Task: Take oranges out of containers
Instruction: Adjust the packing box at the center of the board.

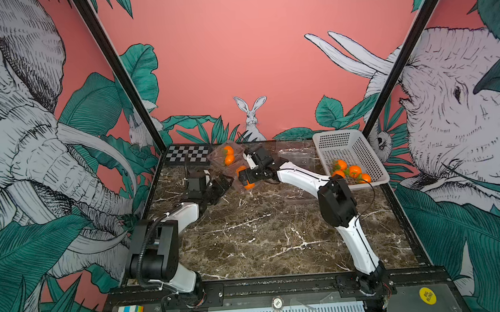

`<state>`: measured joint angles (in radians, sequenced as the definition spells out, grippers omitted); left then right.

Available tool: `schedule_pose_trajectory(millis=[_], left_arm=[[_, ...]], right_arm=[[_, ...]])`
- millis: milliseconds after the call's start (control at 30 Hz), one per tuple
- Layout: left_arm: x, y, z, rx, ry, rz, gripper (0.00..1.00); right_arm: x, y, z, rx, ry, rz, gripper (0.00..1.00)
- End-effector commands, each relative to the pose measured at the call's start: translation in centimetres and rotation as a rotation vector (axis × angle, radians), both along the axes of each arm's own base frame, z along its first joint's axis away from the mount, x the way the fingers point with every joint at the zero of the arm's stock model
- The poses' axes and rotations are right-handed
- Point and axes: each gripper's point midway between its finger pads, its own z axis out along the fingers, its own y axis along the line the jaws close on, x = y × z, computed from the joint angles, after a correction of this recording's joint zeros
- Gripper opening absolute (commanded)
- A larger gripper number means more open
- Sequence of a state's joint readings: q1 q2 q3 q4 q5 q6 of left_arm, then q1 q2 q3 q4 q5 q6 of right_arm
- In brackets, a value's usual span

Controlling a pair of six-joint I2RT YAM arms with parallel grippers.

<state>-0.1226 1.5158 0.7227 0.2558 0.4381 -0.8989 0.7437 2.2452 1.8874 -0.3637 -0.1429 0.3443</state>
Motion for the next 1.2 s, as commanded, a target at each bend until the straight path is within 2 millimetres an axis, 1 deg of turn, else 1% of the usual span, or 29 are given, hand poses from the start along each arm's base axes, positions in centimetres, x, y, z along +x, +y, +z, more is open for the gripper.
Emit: schedule_pose_trajectory(millis=[0,33,100,133,233,333,467,533,600,667,733,800,867,1000,1067,1133,1167], left_arm=[[-0.6,1.4,1.0,0.001,-0.035,0.016,0.99],[-0.7,1.8,0.9,0.004,-0.031,0.022,0.99],[-0.9,2.4,0.9,0.011,-0.026,0.029,0.99],[-1.0,2.6,0.8,0.017,-0.025,0.031,0.99],[-1.1,3.0,1.0,0.028,-0.022,0.030,0.99],[-1.0,2.9,1.3,0.024,-0.027,0.025,0.99],[-0.8,2.6,1.8,0.024,-0.028,0.004,0.99],[-0.8,2.7,1.8,0.035,-0.021,0.001,0.99],[-0.7,2.8,1.7,0.040,-0.021,0.006,0.99],[-0.7,2.9,1.4,0.043,-0.012,0.008,0.99],[-0.7,3.1,1.0,0.047,0.002,0.012,0.99],[-0.9,3.7,0.5,0.064,0.027,0.025,0.99],[-1.1,4.5,0.2,0.074,0.043,0.045,0.99],[-1.7,6.2,0.2,0.061,0.062,0.094,0.99],[-2.1,6.6,0.5,0.051,0.056,0.106,0.99],[-2.6,7.1,0.4,0.071,0.064,0.111,0.99],[-2.8,7.3,0.2,0.081,0.072,0.114,0.99]], right_arm=[[-3.3,2.6,4.5,0.124,-0.051,0.062,0.99],[-4.2,2.7,4.9,0.127,-0.058,0.077,0.98],[-4.8,2.1,5.1,0.131,-0.059,0.066,0.99],[-4.1,1.3,5.0,0.133,-0.057,0.031,0.99],[-1.7,-0.8,3.9,0.153,-0.012,-0.064,0.99],[0.2,-1.8,2.5,0.127,0.002,-0.123,0.99],[1.6,-1.5,0.7,0.110,0.018,-0.145,0.98],[1.9,-0.8,-0.2,0.115,0.036,-0.134,0.98],[1.8,0.2,-0.7,0.141,0.065,-0.119,0.99],[1.3,1.3,-0.7,0.167,0.079,-0.102,0.98],[0.6,2.3,-0.2,0.181,0.074,-0.090,0.99],[-0.6,3.5,0.5,0.205,0.081,-0.071,0.98],[-1.9,4.4,1.3,0.222,0.088,-0.078,0.99],[-5.0,6.2,2.7,0.302,0.125,-0.104,0.99],[-6.3,6.8,2.8,0.327,0.157,-0.123,0.98],[-7.1,6.9,2.9,0.357,0.170,-0.140,0.99],[-7.2,6.8,2.9,0.366,0.169,-0.152,0.99]])
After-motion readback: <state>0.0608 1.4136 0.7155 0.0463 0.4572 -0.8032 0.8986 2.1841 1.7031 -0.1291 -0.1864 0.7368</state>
